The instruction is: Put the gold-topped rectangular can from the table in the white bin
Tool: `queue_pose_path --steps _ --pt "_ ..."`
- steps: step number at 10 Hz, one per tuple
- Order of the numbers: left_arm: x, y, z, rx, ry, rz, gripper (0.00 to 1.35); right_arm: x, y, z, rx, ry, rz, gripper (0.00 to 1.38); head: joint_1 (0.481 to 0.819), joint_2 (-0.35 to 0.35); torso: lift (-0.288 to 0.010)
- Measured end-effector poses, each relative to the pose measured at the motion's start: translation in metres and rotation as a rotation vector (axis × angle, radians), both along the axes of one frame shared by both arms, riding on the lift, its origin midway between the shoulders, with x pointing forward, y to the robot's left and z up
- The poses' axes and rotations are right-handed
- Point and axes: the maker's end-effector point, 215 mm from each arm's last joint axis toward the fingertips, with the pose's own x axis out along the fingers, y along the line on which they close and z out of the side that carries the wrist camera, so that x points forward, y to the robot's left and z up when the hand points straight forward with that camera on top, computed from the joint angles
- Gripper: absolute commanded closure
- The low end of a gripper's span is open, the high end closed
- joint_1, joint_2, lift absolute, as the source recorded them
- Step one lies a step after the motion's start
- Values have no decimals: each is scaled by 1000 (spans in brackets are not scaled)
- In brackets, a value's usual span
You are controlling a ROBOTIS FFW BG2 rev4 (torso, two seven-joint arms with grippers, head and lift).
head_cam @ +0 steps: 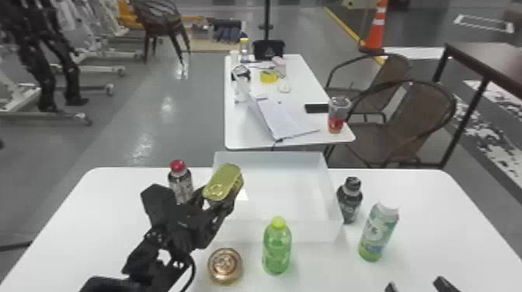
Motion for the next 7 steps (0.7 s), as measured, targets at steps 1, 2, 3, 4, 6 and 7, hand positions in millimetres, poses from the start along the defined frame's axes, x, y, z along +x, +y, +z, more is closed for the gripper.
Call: queue_pose_path --steps 1,2,3,4,6,7 --pt "15 -12 -4 9 8 -64 946 0 1 -1 0 1 2 150 549 0 -100" --pt "34 -15 -10 35 10 -93 946 1 2 -1 0 2 3 150 549 0 -100" --pt "51 -13 -17 61 16 -103 946 2 2 -1 0 3 5 150 549 0 -100" --pt "66 -10 -26 93 28 -106 940 2 2 -2 0 5 5 150 549 0 -100" --pt "80 -2 -49 120 71 -96 337 2 3 -4 1 9 8 150 549 0 -100" --pt "81 -2 -52 131 73 -91 76 3 3 -4 1 9 8 150 549 0 -100"
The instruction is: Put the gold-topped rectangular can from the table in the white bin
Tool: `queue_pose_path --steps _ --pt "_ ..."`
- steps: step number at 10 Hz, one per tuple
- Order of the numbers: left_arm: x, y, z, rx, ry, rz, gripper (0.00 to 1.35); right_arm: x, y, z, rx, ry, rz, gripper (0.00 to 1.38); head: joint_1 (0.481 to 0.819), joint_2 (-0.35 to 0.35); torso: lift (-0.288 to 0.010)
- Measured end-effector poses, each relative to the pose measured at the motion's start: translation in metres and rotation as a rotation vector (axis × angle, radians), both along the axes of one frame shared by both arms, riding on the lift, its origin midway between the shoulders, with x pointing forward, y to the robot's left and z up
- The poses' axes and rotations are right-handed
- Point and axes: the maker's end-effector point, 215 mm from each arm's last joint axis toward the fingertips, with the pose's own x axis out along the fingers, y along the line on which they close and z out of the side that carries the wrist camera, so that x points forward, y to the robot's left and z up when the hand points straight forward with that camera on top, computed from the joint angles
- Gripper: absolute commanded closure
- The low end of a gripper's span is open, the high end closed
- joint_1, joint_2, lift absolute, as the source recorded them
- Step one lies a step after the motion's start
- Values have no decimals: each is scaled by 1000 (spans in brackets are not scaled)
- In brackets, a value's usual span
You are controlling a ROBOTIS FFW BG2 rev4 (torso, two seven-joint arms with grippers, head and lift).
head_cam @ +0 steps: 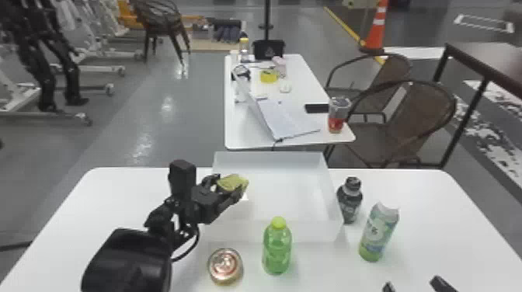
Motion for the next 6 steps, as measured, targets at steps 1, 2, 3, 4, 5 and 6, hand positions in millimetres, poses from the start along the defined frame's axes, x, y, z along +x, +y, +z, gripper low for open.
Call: queue_pose_path --steps 1,2,3,4,5,6 --pt "0 -2 0 2 -4 1 104 0 0 0 0 0 -1 150 549 0 -100" --pt "0 -4 4 1 -18 0 150 0 0 0 1 1 0 150 549 0 -100" --pt "0 -4 8 -7 -34 1 156 0 0 -1 1 2 1 150 549 0 -100" --pt "-2 -1 13 -22 -53 8 156 -1 0 -1 2 2 1 150 549 0 -100" --pt "-6 5 19 -34 -71 24 156 -1 0 -1 2 3 1 150 549 0 -100" --pt "-13 18 26 -43 -94 60 156 -1 0 -2 3 5 1 150 549 0 -100"
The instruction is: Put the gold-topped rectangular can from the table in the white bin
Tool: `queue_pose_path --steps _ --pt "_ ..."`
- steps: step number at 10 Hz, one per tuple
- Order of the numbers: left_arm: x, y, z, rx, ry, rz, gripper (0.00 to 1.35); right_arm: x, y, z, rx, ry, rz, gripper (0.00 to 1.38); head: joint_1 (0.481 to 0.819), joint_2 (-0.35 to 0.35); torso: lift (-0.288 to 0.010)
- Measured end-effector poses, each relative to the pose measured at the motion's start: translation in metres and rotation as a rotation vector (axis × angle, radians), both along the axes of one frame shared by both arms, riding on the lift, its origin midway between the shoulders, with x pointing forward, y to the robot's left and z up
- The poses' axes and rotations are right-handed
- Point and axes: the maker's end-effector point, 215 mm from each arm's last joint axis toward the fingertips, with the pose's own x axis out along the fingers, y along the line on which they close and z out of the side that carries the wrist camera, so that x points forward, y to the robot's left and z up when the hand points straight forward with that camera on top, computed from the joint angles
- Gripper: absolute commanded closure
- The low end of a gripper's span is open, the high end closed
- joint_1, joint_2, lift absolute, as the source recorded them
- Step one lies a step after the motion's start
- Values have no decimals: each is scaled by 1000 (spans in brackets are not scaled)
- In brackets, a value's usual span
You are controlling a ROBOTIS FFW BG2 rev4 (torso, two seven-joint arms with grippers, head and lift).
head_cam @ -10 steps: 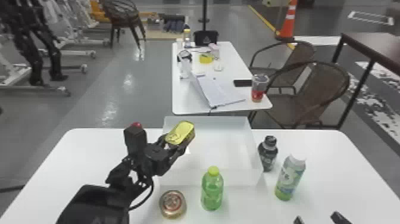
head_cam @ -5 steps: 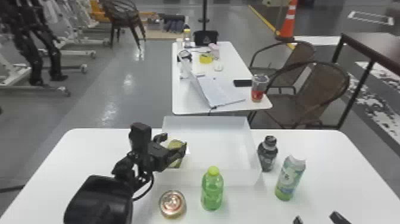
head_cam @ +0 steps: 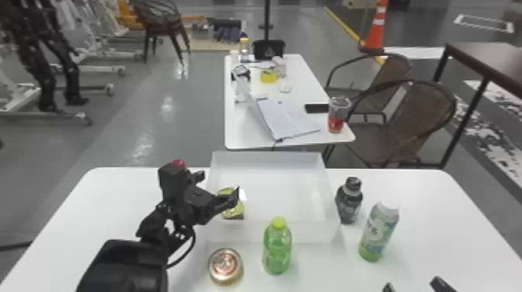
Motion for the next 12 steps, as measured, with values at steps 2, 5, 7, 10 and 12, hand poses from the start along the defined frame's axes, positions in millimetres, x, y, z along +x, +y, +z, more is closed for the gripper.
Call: queue_pose_path --steps 2,5,7,10,12 --pt "-28 34 9 -29 -35 104 157 0 0 1 -1 -1 1 150 549 0 -100" --pt "-89 106 7 -84 -64 326 157 -5 0 2 -5 1 1 151 549 0 -100" --pt "-132 135 -2 -103 -73 442 157 -11 -1 -1 -5 8 1 151 549 0 -100" --pt "-191 157 -37 -107 -39 561 157 -18 -1 -4 -5 19 -1 151 549 0 -100" --pt "-214 157 -54 -83 -9 558 157 -24 -2 -7 -1 28 -3 151 549 0 -100"
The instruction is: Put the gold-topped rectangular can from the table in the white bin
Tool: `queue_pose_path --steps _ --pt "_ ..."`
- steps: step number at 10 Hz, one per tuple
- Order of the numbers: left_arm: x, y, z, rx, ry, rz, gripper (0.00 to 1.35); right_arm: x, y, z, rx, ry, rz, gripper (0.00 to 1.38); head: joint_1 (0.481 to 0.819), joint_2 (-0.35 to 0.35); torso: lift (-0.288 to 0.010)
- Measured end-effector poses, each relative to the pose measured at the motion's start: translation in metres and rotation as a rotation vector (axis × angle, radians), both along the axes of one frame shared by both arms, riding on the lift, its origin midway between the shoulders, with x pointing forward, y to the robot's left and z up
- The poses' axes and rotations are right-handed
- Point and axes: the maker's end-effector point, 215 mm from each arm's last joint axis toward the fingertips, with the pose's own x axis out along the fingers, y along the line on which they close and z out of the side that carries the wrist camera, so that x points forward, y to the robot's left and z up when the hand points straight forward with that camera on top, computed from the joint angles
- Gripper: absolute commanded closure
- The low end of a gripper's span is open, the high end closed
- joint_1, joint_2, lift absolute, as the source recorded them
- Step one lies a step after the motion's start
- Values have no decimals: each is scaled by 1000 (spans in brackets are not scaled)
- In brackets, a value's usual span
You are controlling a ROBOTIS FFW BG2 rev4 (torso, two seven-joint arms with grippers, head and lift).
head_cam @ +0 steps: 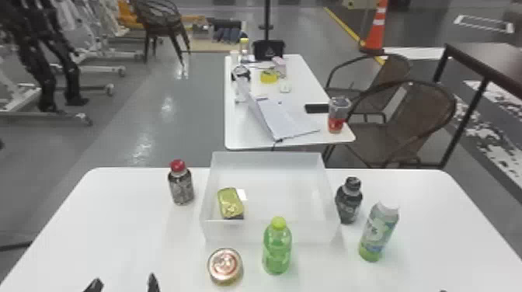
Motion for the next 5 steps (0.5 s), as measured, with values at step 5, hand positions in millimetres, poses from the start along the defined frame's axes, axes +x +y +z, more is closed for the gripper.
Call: queue_pose_path --steps 5 --pt "-6 -8 -3 12 4 -18 157 -15 -5 0 -7 10 -8 151 549 0 -100"
